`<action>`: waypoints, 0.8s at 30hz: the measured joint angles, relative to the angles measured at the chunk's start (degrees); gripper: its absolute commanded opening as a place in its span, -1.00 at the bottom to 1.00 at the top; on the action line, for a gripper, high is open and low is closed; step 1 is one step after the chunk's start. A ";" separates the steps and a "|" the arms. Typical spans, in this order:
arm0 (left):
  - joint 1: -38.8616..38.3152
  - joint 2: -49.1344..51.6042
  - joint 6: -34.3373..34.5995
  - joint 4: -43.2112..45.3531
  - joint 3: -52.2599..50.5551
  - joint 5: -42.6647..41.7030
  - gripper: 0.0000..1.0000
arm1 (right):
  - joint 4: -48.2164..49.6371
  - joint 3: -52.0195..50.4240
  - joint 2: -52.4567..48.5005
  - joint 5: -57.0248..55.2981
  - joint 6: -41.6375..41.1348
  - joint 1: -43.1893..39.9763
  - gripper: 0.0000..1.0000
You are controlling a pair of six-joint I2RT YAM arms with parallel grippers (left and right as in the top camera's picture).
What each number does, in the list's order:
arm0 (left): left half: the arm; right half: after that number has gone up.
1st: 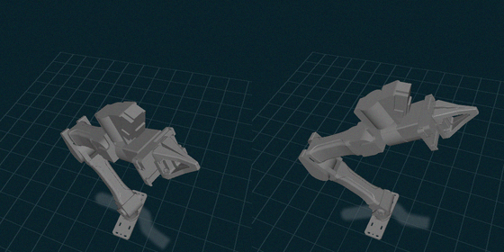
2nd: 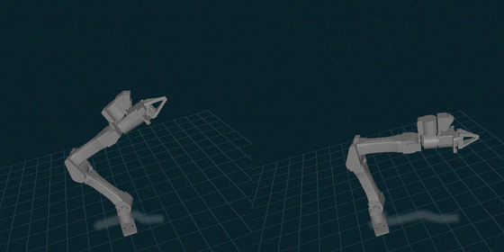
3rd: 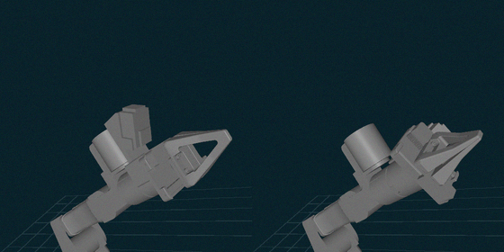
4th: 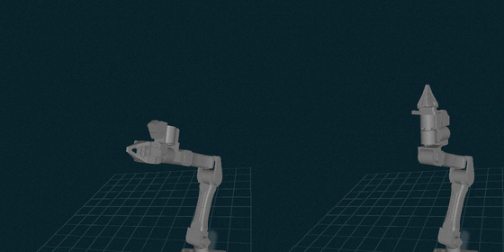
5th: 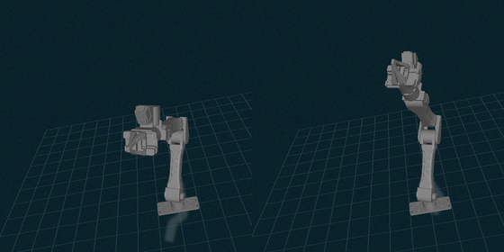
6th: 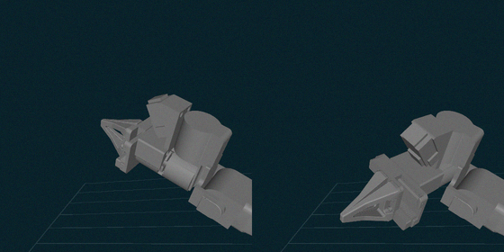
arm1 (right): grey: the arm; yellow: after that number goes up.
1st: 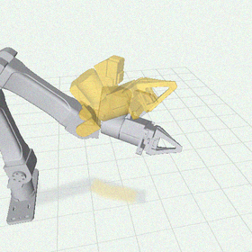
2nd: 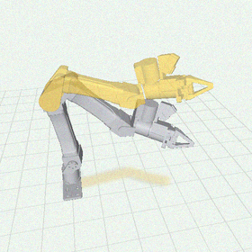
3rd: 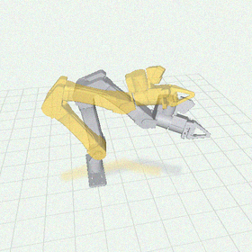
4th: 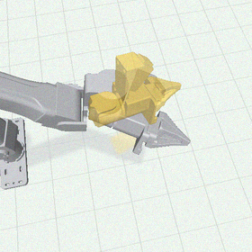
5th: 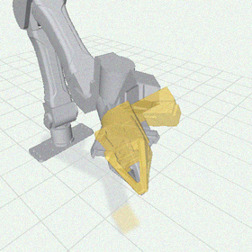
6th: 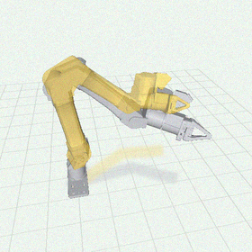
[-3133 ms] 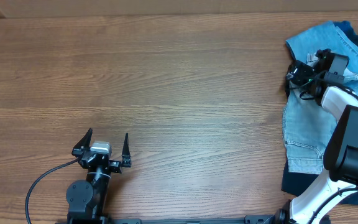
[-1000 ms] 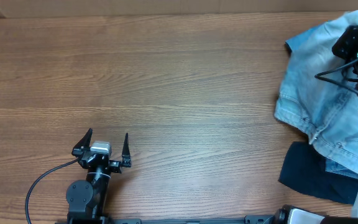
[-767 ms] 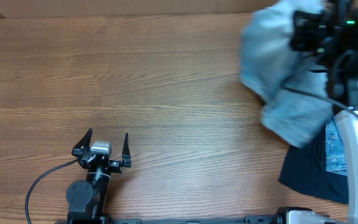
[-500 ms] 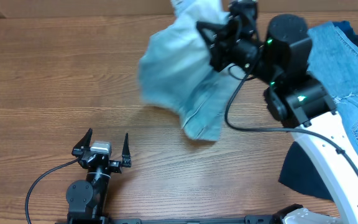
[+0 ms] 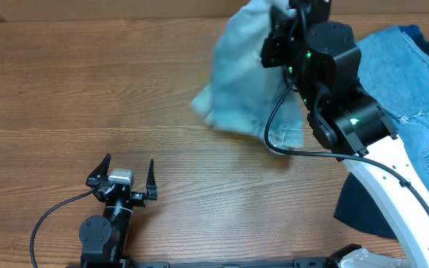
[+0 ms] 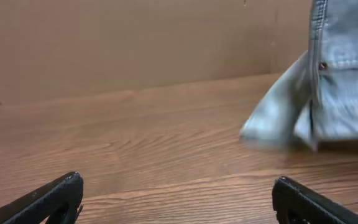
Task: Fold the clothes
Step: 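Lift the light-blue jeans with the right gripper and drop them mid-table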
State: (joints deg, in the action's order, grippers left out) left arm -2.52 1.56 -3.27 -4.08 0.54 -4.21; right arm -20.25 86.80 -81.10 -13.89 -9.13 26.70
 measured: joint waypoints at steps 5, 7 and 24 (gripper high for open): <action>0.00 0.00 0.00 0.00 0.00 0.00 1.00 | -3.41 4.87 0.00 -5.77 -1.31 0.37 -0.93; 0.00 0.00 0.00 0.00 0.00 0.00 1.00 | -3.34 5.25 -0.11 -3.30 -2.99 2.34 0.34; 0.00 0.00 0.00 0.00 0.00 0.00 1.00 | -21.97 8.13 -10.40 7.93 -4.74 -8.00 1.00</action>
State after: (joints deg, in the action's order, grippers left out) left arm -2.52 1.56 -3.27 -4.08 0.54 -4.21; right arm -42.22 94.94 -91.50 -5.96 -13.87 18.70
